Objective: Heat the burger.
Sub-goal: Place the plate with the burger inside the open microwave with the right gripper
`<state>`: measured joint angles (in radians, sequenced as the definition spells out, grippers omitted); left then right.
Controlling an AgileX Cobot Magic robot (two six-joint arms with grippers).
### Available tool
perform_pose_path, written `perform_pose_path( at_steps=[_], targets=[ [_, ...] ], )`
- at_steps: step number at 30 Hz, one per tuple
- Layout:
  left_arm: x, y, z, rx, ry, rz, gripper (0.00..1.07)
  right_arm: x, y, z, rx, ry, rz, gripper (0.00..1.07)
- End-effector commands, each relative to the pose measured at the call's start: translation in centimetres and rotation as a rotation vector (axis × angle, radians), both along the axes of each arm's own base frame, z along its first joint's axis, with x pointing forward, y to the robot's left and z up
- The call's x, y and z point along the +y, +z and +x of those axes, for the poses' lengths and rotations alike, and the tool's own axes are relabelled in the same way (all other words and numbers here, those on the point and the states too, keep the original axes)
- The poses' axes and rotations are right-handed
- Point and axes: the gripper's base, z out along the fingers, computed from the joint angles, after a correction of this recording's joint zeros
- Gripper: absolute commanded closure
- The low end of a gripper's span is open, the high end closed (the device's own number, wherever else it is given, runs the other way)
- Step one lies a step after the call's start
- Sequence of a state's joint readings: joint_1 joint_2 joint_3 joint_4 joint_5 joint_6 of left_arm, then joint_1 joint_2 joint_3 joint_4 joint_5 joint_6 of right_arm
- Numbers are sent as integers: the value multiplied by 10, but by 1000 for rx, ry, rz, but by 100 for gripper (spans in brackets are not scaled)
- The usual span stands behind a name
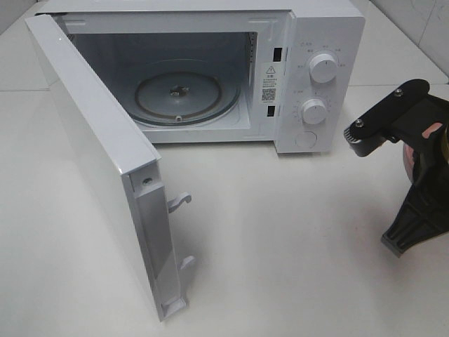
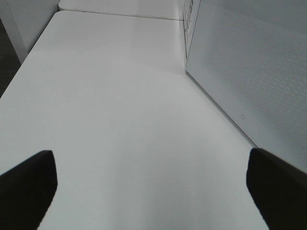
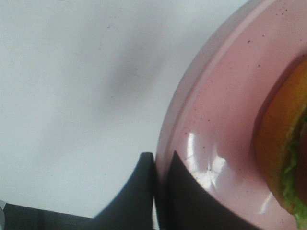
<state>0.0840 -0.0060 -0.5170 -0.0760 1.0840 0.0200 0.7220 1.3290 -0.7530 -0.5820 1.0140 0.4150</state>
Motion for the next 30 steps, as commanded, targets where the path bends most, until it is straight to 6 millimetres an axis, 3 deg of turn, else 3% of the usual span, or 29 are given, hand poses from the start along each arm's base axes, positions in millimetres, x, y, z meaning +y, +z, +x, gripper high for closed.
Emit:
perform_pose_path(
  at_steps=[1,20,30],
  targets=[
    [0,0,-1,-22,0,-4,7,-1,8,-4,-27,43,-47,107],
    [0,0,-1,-22,0,-4,7,39,14,-42,-29,349,-62,107],
    [0,0,-1,-22,0,-4,7,50,14,-44,-16,571,-80,107]
  ],
)
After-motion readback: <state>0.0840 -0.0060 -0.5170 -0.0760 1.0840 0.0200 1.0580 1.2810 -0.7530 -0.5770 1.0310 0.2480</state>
